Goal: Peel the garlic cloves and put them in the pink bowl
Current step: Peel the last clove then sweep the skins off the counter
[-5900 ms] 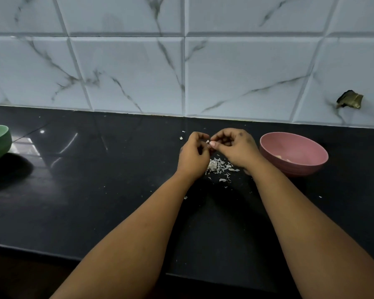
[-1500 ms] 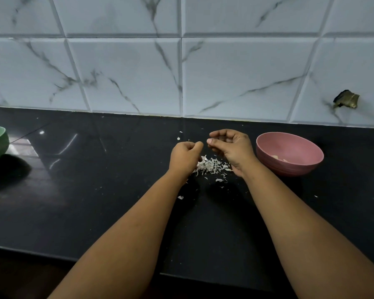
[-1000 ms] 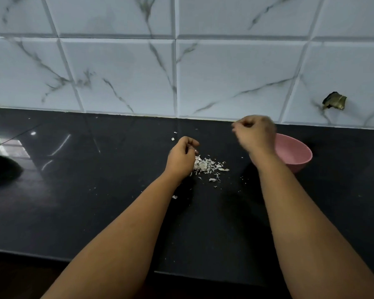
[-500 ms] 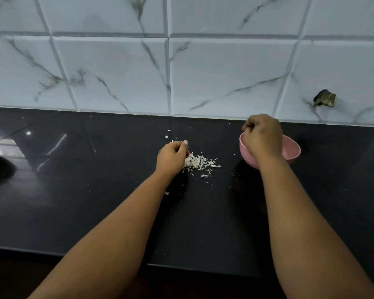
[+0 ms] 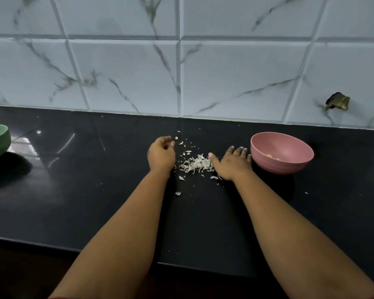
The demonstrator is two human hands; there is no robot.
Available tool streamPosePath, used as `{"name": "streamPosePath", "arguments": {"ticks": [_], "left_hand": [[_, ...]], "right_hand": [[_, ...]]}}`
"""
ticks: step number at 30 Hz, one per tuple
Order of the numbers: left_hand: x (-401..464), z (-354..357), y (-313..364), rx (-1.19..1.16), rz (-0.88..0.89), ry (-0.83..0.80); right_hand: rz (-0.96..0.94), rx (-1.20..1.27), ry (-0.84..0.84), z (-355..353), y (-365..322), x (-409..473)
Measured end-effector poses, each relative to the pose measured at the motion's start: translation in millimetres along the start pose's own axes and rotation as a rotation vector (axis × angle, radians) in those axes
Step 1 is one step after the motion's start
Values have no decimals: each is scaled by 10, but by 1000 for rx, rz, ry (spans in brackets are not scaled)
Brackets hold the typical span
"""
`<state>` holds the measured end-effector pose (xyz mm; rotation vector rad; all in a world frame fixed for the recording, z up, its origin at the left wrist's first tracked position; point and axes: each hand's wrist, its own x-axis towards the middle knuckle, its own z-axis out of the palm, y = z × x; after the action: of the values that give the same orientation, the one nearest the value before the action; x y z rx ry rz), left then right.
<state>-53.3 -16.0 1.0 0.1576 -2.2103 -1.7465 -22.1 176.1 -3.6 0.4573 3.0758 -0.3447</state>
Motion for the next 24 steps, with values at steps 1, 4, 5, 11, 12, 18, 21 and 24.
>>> {"name": "streamPosePath", "arguments": {"ticks": [1, 4, 5, 11, 12, 18, 21, 24], "left_hand": [[61, -40, -32, -40, -34, 37], [189, -103, -93, -165, -119, 128], [216, -105, -110, -175, -119, 152], [254, -68, -108, -265, -127, 232], [267, -60, -115, -272, -131, 239], [321, 21, -147, -269, -151, 226], [332, 74, -174, -239, -153, 201], [354, 91, -187, -197, -144, 190]], "right_hand": [[-53, -17, -20, 20, -59, -10], [-309, 110, -93, 64, -336, -68], [-380, 244, -120, 65, -418, -81], [-276, 472, 90, -21, -396, 273], [-242, 398, 33, -20, -388, 348], [-354, 278, -110, 32, -652, 817], [-372, 206, -132, 55, -751, 1039], [-452, 154, -176, 76, -917, 1159]]}}
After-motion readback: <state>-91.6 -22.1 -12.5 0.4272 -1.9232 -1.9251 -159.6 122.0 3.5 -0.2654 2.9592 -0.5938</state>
